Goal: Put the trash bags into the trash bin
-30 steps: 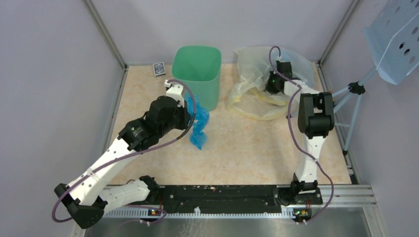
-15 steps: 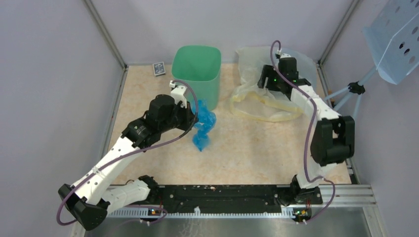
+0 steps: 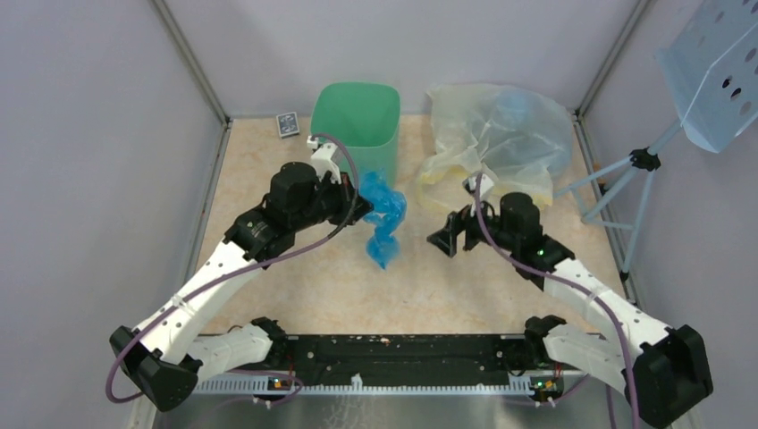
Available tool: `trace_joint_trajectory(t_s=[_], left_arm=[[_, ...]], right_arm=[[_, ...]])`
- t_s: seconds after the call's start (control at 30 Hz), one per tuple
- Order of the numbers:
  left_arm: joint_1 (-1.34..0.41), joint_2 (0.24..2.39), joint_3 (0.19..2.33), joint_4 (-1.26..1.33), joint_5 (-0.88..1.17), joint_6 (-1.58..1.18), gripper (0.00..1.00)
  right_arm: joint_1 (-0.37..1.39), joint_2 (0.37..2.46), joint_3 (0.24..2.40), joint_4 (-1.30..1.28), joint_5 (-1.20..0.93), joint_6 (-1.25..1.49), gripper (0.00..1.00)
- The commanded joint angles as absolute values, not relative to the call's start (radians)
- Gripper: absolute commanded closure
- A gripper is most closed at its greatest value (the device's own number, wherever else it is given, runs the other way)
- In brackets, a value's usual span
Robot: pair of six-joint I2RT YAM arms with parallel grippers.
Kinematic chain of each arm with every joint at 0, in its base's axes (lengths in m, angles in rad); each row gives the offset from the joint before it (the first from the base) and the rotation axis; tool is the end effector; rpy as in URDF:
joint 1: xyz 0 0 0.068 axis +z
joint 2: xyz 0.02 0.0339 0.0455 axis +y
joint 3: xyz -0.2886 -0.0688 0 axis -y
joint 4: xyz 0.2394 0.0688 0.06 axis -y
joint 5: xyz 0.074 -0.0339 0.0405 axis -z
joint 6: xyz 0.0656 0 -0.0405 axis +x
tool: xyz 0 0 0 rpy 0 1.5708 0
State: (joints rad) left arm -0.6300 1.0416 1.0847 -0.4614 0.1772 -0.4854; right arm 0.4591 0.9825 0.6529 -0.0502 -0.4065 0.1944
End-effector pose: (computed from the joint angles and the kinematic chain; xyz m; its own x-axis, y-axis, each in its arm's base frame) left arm 0.1851 -0.1493 0.3766 -0.6216 -0.1151 -0.7748 0.4749 0.7312 -0.4897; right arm 0.1951 0.1254 0.2831 -0.4683 -0.0336 -0.8829 -0.6582 0.6800 0.3232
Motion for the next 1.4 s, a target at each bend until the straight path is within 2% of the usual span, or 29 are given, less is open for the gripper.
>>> trace_joint_trajectory(t_s=[0.0, 0.1, 0.33, 0.4, 0.43, 0.5, 0.57, 0.6, 0.77, 0.93, 1.07, 1.23, 1.37], left_arm=[[-0.625, 1.026, 1.142, -0.357, 0.24, -0.568, 1.0], [-0.624, 1.021, 1.149, -0.33, 0.288, -0.606, 1.0], [-0.624, 1.02, 1.161, -0.28, 0.385, -0.682, 1.0], [-0.623, 1.022, 1.167, -0.287, 0.379, -0.681, 1.0], [-0.624, 1.021, 1.166, -0.292, 0.37, -0.679, 1.0], [-0.624, 1.018, 1.164, -0.31, 0.325, -0.658, 1.0], [-0.623, 1.018, 1.164, -0.352, 0.237, -0.61, 1.0], [-0.624, 1.018, 1.164, -0.386, 0.171, -0.581, 1.0], [-0.62, 1.052, 1.089, -0.495, -0.101, -0.464, 1.0], [-0.607, 1.054, 0.931, -0.434, -0.107, -0.494, 1.0], [-0.59, 1.052, 0.841, -0.403, -0.119, -0.514, 1.0], [-0.565, 1.045, 0.772, -0.388, -0.127, -0.521, 1.0], [-0.546, 1.021, 0.734, -0.366, -0.137, -0.531, 1.0]], right_arm=[[0.614, 0.901, 0.533, 0.203, -0.485, 0.188, 0.16], [0.709, 0.914, 0.462, 0.326, -0.417, 0.192, 0.16], [0.76, 0.991, 0.478, 0.476, -0.34, 0.221, 0.18], [0.766, 0.998, 0.497, 0.481, -0.35, 0.22, 0.34], [0.767, 0.999, 0.506, 0.478, -0.356, 0.219, 0.46], [0.768, 0.991, 0.519, 0.442, -0.345, 0.223, 0.78], [0.769, 0.969, 0.521, 0.391, -0.306, 0.236, 0.91], [0.768, 0.953, 0.516, 0.361, -0.281, 0.25, 0.93], [0.759, 0.879, 0.533, 0.189, -0.195, 0.324, 1.0], [0.699, 0.798, 0.574, 0.008, -0.078, 0.43, 1.0], [0.566, 0.748, 0.579, -0.091, -0.083, 0.568, 1.0], [0.43, 0.774, 0.589, -0.206, -0.094, 0.673, 1.0], [0.385, 0.796, 0.596, -0.252, -0.059, 0.697, 1.0]])
